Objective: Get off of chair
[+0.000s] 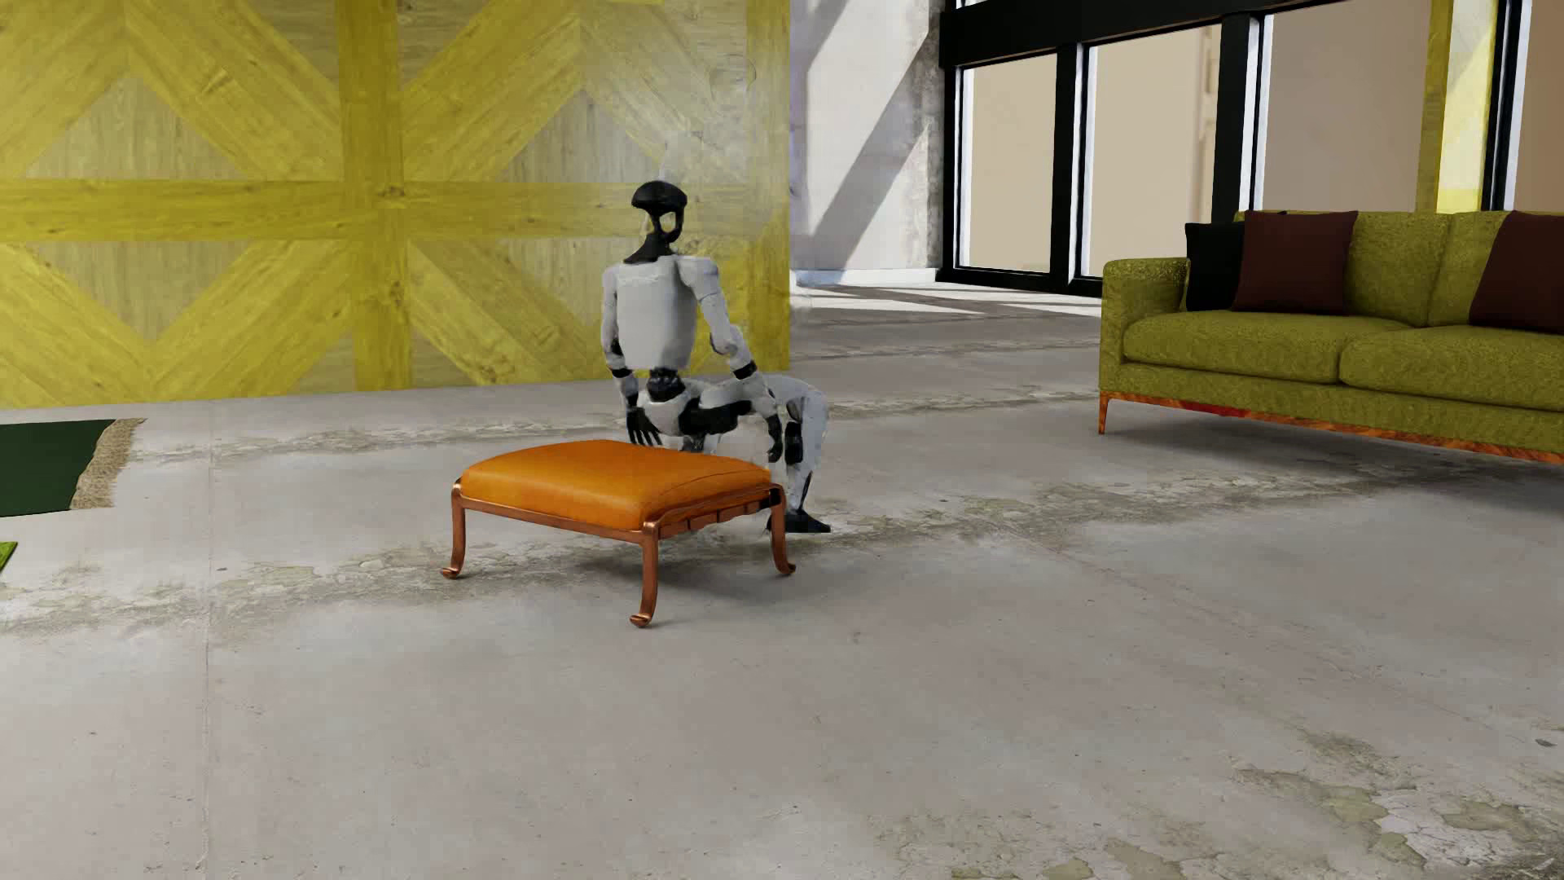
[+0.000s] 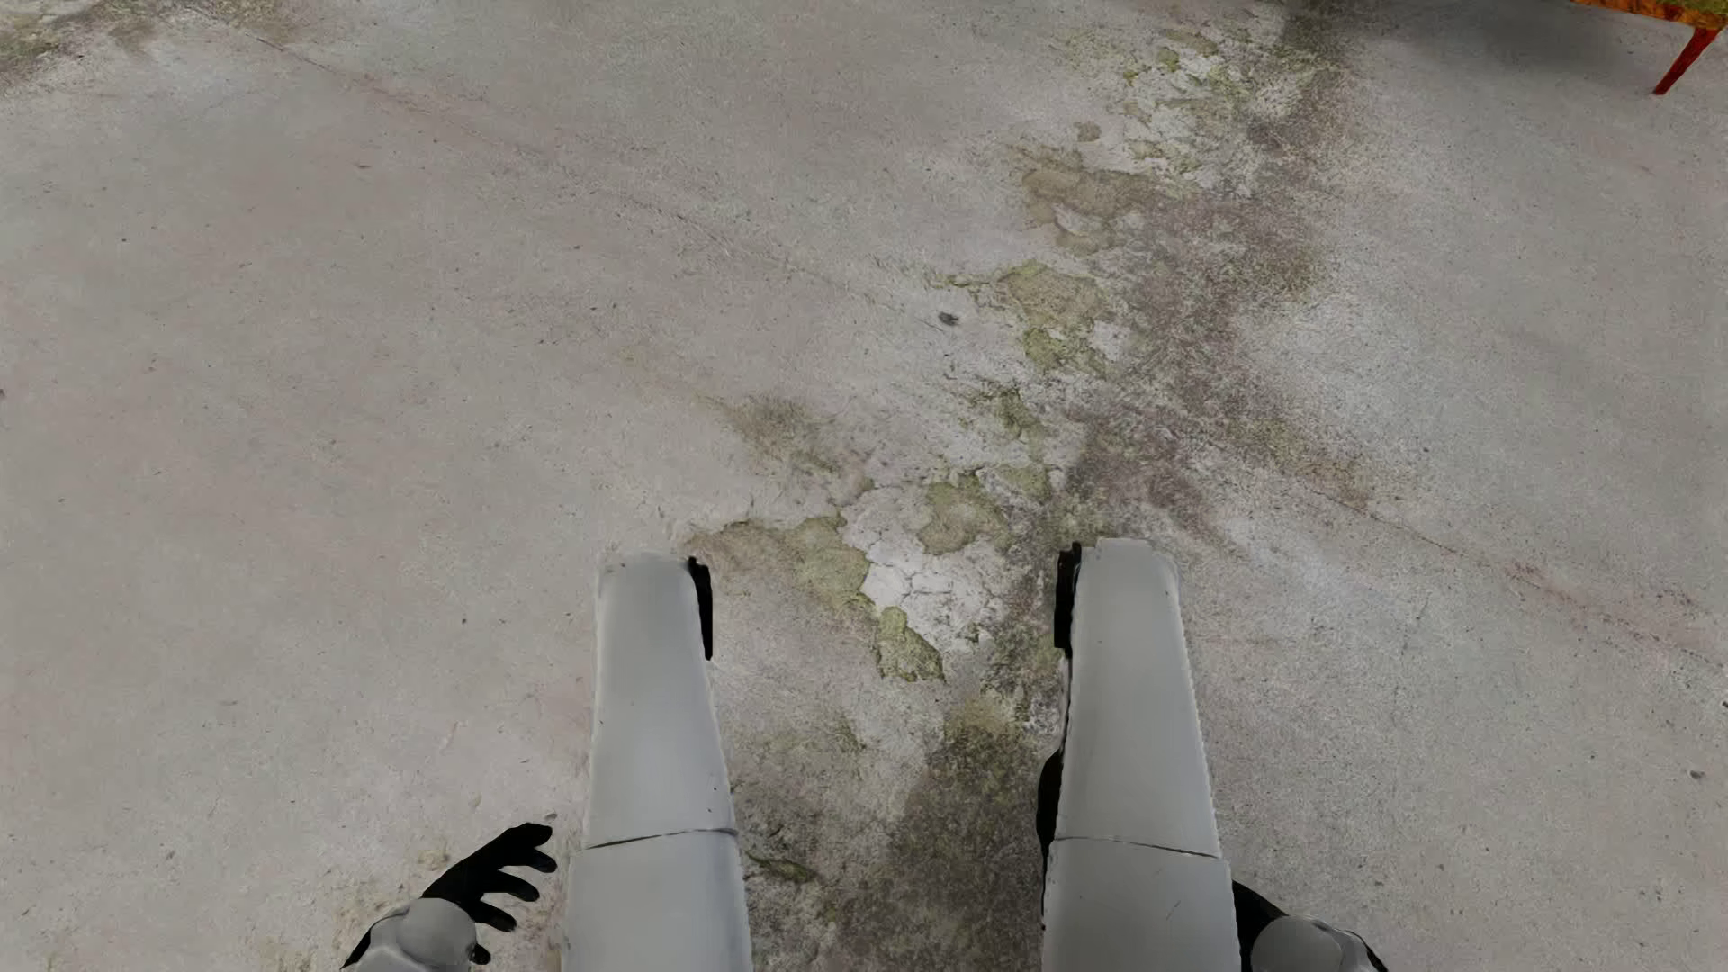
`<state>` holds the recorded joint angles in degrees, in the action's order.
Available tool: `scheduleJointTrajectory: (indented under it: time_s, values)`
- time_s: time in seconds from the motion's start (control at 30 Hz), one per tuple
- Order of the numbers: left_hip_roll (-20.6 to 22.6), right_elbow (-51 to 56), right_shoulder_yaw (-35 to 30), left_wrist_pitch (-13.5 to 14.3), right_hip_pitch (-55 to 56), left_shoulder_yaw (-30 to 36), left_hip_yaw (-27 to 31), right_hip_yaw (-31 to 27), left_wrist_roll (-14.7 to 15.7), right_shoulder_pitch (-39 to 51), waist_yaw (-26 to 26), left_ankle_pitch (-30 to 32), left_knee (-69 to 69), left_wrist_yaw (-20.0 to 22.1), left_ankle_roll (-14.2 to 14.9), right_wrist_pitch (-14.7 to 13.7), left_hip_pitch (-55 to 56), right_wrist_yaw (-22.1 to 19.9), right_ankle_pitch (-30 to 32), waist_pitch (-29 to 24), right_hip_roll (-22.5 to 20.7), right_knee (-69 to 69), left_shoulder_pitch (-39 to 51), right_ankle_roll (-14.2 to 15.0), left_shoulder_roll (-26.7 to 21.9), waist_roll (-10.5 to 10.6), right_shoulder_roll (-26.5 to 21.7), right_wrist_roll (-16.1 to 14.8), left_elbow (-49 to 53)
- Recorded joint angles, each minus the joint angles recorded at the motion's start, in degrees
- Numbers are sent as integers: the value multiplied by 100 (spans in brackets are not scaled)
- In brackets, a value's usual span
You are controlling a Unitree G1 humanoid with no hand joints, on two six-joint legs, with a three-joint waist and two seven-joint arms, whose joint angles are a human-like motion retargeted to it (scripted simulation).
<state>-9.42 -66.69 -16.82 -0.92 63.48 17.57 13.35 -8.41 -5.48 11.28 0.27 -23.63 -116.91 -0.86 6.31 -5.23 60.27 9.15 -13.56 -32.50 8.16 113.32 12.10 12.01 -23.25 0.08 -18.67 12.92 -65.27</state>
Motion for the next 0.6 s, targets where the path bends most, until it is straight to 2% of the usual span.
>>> scheduleJointTrajectory:
  time_s: [0.03,0.07,0.1,0.13,0.17,0.23,0.27,0.3,0.4,0.43,0.5,0.57,0.6]
  values:
    - [6,-134,-61,78,-13,-11,-6,3,-343,-148,2,-4,3,-511,-8,-92,-13,357,-3,3,18,5,-170,2,9,-6,96,387,-286]
    - [-4,-184,-26,207,-21,-71,-8,4,-655,-351,-1,-8,4,-836,-12,-126,-21,482,-2,9,22,5,-452,4,22,-6,177,466,-326]
    - [-15,-181,80,280,-30,-176,-14,7,-793,-563,-4,-12,8,-909,-18,-92,-29,334,2,-2,32,0,-756,13,38,-12,232,306,-268]
    - [-32,-132,211,236,-38,-261,-30,16,-730,-754,-4,-16,7,-897,-24,87,-44,96,15,-27,39,-3,-1046,4,77,-17,245,-109,-166]
    - [-36,-12,355,273,-53,-378,-38,21,-608,-895,-10,-16,10,-839,-20,53,-63,-41,26,-66,58,-8,-1275,8,130,-20,222,-315,-97]
    - [-50,350,418,335,-57,-551,-28,20,-489,-990,-12,-20,9,-775,-17,-113,-63,-23,55,-127,94,-21,-1586,65,230,-3,95,-253,117]
    - [-61,502,430,368,-61,-616,-21,16,-406,-1003,-1,-15,9,-806,-17,-171,-56,6,69,-148,107,-27,-1652,94,248,8,24,-317,237]
    - [-60,744,491,330,-44,-673,-13,15,-256,-1047,8,-5,8,-743,-9,-147,-35,-124,77,-164,122,-23,-1696,105,221,8,-43,-513,476]
    - [-26,2434,836,406,51,-760,19,-19,205,-1280,26,32,-2,201,14,-241,82,-1101,81,-231,148,0,-1844,140,-235,-2,-377,-1367,2355]
    - [-13,3231,899,436,97,-710,24,-29,349,-1297,24,39,-4,676,20,-310,120,-1450,88,-268,159,11,-1794,145,-400,4,-540,-1540,3128]
    - [2,4697,905,742,196,-468,32,-72,166,-1108,23,43,-12,1596,52,-662,206,-2161,95,-361,173,27,-1430,182,-782,45,-936,-1647,4536]
    - [17,5817,660,973,348,171,48,-104,-126,-606,17,37,-25,2306,98,-975,335,-2702,94,-465,191,56,-667,210,-1308,77,-1458,-1557,5492]
    - [14,6225,405,1065,439,605,65,-119,-305,-237,8,30,-39,2229,135,-1042,424,-2490,85,-506,211,79,-198,236,-1634,98,-1811,-1397,5826]
